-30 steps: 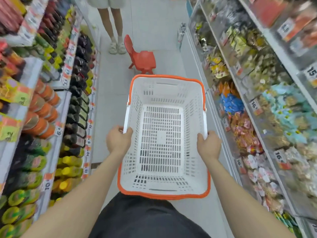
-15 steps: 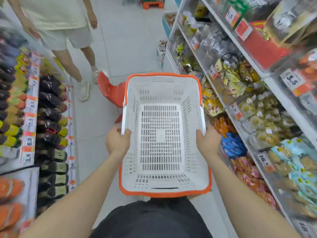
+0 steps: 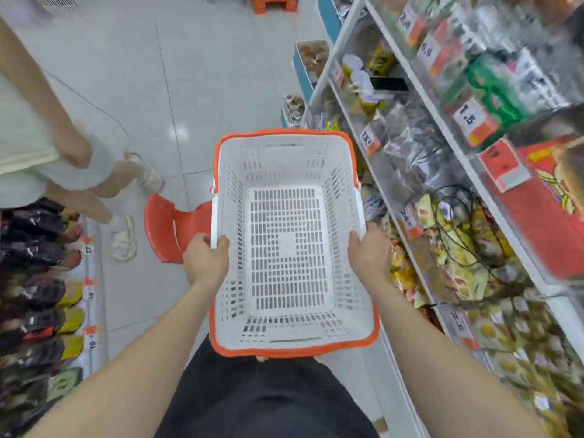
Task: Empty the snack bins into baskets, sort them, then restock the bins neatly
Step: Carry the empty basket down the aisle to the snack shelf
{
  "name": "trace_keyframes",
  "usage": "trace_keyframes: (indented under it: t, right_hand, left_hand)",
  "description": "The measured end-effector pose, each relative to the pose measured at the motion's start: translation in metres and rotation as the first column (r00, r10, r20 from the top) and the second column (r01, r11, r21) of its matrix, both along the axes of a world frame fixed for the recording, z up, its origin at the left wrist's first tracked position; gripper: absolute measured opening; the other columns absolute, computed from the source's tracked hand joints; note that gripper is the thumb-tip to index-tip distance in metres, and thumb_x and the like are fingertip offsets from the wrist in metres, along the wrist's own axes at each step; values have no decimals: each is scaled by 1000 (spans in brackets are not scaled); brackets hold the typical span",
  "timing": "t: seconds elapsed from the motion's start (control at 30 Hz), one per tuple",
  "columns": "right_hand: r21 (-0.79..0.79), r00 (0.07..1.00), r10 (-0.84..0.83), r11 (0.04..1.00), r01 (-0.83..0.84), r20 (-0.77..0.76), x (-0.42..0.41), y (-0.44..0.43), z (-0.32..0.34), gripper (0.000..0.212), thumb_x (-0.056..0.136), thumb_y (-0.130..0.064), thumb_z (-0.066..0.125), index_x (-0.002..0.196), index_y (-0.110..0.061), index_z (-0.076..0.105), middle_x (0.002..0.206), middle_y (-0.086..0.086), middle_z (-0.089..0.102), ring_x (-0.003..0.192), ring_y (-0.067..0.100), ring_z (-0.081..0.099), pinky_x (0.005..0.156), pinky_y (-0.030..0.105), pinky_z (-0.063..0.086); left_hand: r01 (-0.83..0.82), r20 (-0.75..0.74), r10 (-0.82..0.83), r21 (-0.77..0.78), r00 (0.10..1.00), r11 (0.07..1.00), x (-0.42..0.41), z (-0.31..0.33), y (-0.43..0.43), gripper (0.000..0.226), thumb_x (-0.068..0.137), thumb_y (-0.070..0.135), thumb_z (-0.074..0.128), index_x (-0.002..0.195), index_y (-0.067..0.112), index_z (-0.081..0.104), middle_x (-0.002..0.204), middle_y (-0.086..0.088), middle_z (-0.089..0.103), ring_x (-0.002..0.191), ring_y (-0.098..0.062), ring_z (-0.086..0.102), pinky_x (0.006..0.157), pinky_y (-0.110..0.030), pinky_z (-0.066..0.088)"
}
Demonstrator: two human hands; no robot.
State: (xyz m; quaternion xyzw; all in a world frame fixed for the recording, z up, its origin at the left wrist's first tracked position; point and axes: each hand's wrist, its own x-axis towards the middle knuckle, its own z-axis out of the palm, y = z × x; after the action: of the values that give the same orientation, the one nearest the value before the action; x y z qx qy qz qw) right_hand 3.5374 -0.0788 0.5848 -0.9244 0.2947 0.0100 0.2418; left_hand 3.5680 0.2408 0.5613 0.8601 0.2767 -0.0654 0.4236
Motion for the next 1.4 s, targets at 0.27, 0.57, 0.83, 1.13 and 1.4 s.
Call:
trace_keyframes:
  t: [0.27,0.57,0.83,1.13,1.4]
  right_hand:
    - [-48,999,-26,999,24,-46,200,2,-65,33,103,-30,58,120,-2,62,113,19,68,108,40,64,87,49,54]
    - [-74,985,36,996,-49,-169,345,-15,-214,38,105,-20,52,140,-5,51,140,18,55,127,37,56,102,49,50]
    - [-92,957,133,983,-161,-258,410,-47,-394,40,108,-20,49,145,-4,46,138,15,56,126,33,57,94,42,49]
    - [22,899,227,972,-236,-374,436,-54,-550,72,90,2,68,152,-2,31,141,17,51,126,33,52,96,40,52]
    - [-32,879,195,972,-231,-436,459,-58,-604,71,89,6,69,148,1,32,132,20,58,113,36,61,88,44,54]
  left_hand:
    - [24,-114,-25,-11,993,1000,192,-62,1,21,94,36,61,96,16,64,88,-1,68,84,-28,65,72,-38,48]
    - [86,-344,-78,7,936,996,323,-207,-25,20,90,24,62,107,16,60,100,-5,69,90,-33,64,79,-41,53]
    - [78,-445,-50,44,894,996,376,-382,-62,30,90,6,53,119,3,57,110,-14,65,106,-41,62,85,-44,51]
    - [207,-475,-65,253,878,945,411,-515,-81,10,85,4,53,92,5,60,95,-16,67,90,-41,63,77,-46,55]
    - [229,-472,-65,298,879,927,415,-566,-89,24,84,6,61,68,11,44,74,-11,54,76,-43,60,57,-37,39]
